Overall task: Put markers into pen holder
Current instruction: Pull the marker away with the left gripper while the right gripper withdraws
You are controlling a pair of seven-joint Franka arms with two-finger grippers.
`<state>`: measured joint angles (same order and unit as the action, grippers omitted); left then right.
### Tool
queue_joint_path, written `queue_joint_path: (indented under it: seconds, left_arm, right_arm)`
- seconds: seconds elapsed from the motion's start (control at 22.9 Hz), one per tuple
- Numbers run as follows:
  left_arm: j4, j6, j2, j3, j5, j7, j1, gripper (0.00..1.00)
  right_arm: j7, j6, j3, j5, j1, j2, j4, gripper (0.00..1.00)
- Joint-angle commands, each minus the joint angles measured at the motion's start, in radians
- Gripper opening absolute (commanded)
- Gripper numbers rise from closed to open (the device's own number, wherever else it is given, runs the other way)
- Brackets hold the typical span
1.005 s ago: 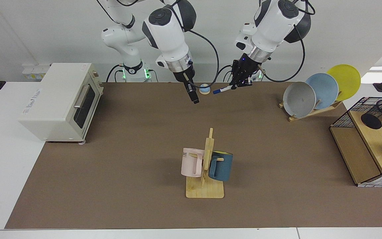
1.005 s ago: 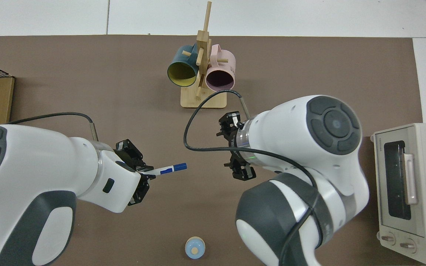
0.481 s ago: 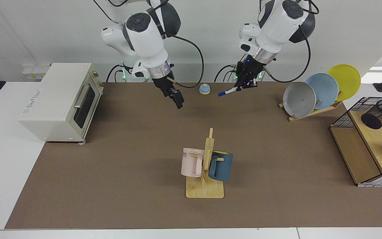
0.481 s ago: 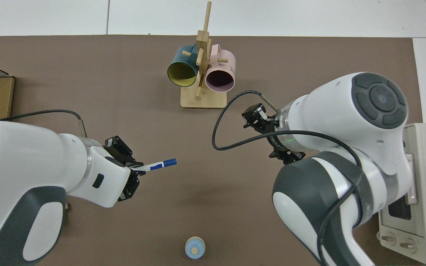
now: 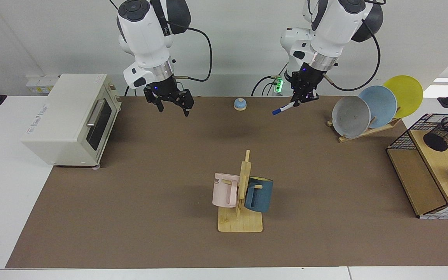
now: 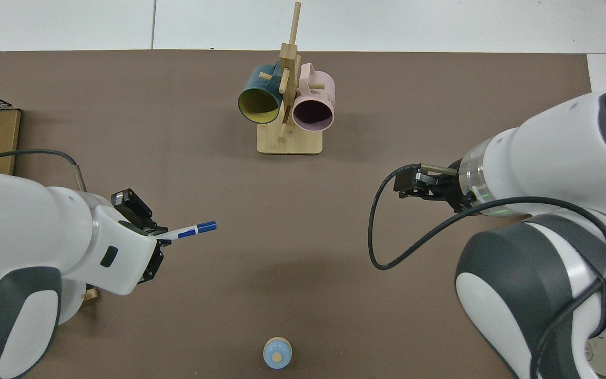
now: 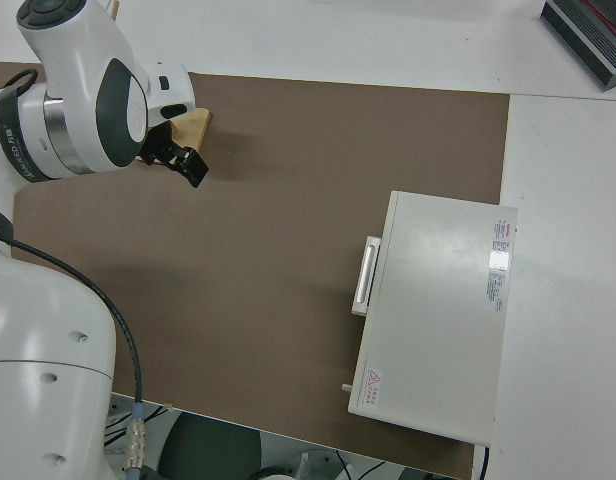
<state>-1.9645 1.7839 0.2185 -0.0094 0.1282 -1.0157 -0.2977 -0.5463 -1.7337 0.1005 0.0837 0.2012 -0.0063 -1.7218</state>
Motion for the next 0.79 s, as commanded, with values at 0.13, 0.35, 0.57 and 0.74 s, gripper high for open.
queue_joint_path:
  seconds: [0.13,0.35,0.57,0.74]
  left_arm:
    - [0.073,-0.101,0.015,-0.006,-0.151,0.025,0.022,0.0]
    - [0.085,-0.113,0.013,-0.006,-0.211,0.023,0.049,0.0]
    - [0.087,-0.113,0.01,-0.006,-0.24,0.012,0.095,0.0]
    - [0.092,-0.109,0.005,-0.006,-0.278,0.019,0.112,0.0]
  right_arm:
    - [0.253,0.103,0.013,-0.079,-0.031,-0.054,-0.001,1.0]
    - [0.295,0.151,0.004,-0.096,-0.037,-0.08,-0.001,1.0]
    - [0.338,0.175,0.007,-0.091,-0.117,-0.104,-0.001,1.0]
    - [0.353,0.175,-0.001,-0.088,-0.137,-0.104,0.001,1.0]
